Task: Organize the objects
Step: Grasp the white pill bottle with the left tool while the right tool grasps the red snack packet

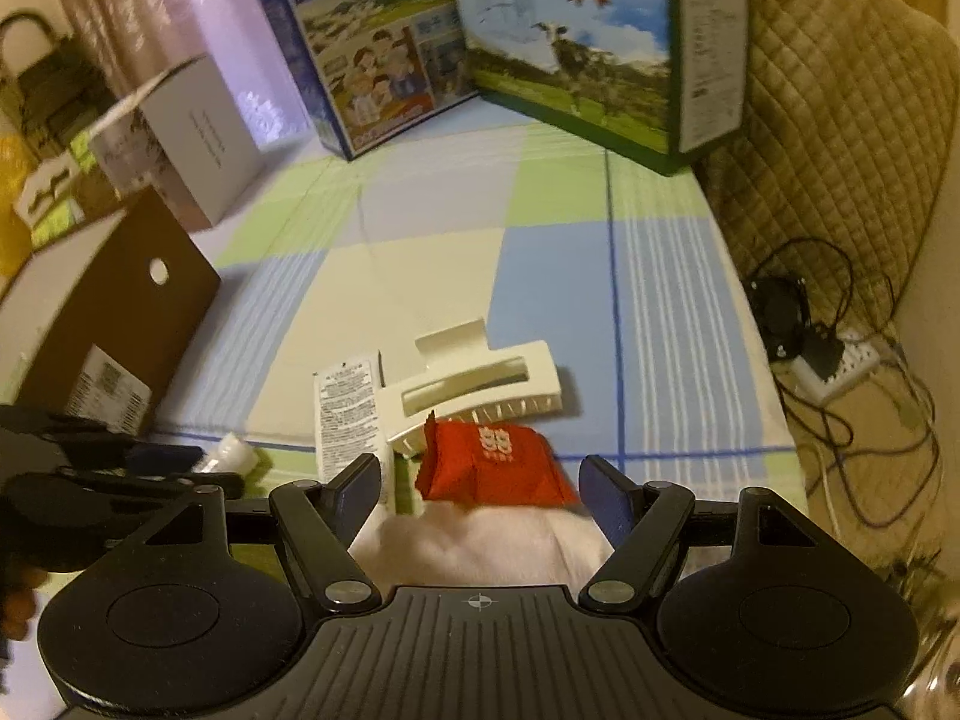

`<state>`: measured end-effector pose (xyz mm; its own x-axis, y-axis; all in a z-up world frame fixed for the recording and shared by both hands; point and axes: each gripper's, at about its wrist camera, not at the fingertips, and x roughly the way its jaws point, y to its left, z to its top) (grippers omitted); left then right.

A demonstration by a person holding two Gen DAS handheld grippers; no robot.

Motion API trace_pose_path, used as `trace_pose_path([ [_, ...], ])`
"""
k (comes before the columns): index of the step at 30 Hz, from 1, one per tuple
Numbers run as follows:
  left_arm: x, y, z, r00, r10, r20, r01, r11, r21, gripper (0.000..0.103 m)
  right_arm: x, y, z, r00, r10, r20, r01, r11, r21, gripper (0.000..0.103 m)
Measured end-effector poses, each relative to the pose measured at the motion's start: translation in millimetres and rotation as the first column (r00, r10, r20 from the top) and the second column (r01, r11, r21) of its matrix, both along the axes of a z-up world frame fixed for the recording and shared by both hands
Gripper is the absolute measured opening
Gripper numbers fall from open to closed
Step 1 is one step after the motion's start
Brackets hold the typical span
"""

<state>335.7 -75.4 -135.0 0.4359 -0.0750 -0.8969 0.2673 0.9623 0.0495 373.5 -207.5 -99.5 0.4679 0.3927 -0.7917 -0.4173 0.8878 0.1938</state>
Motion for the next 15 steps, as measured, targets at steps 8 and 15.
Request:
trace_pose_path([
  [8,3,0,-4,0.999,0.015,-0.029,-0.015,1.000,-0.005,0.026,5,15,-24,0.999,0.038,0.005,-0.037,0.994,-0.104,0.043],
  [15,3,2,-7,0.999,0.013,-0.029,-0.014,1.000,-0.015,0.026,6,3,-28,1.000,0.016,0.018,-0.014,0.994,-0.104,0.018],
])
